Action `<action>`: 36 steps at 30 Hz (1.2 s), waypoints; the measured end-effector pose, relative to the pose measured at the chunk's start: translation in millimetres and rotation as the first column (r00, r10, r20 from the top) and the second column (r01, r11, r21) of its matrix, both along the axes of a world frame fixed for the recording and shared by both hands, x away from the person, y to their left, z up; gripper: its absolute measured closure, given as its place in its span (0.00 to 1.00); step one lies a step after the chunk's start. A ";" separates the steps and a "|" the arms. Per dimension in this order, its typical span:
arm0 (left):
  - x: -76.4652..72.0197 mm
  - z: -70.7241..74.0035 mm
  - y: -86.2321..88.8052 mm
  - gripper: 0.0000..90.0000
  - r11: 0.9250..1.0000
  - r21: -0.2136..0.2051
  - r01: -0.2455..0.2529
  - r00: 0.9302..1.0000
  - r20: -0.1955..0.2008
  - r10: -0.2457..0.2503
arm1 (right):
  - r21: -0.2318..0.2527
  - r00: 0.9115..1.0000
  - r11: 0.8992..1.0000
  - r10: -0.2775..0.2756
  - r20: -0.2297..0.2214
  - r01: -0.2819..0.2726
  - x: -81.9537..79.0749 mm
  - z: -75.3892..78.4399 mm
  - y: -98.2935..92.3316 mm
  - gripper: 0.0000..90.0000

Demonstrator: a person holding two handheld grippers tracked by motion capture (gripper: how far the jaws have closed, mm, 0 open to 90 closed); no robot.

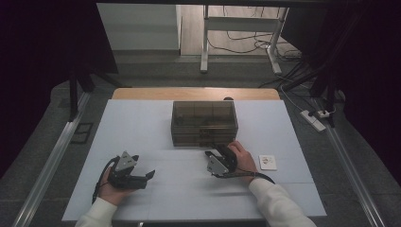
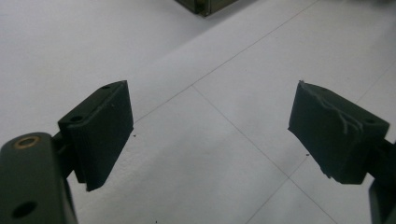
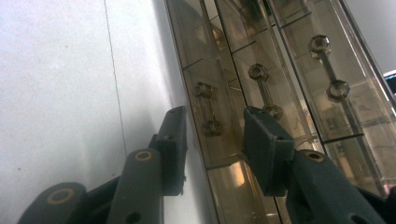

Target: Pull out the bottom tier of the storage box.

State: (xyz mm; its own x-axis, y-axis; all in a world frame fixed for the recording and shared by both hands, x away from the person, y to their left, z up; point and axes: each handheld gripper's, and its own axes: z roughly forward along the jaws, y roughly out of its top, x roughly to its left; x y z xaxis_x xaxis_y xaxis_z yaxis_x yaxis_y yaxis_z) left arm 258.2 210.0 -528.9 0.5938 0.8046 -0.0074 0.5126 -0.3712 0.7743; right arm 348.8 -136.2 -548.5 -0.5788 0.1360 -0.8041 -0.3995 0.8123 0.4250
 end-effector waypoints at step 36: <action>-0.1 0.2 -0.4 0.15 1.000 0.001 0.000 1.000 0.000 0.000 | -0.101 0.984 0.995 -0.023 -0.176 0.006 17.2 23.3 17.0 0.51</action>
State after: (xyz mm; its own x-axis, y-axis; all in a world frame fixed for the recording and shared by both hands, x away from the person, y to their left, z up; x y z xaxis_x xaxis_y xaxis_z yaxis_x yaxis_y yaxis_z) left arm 258.1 209.6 -528.7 0.5936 0.8047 -0.0069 0.5125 -0.3714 0.7742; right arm 365.9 -119.2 -525.2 -0.7114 0.0702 -0.6993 -0.3131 0.8591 0.4048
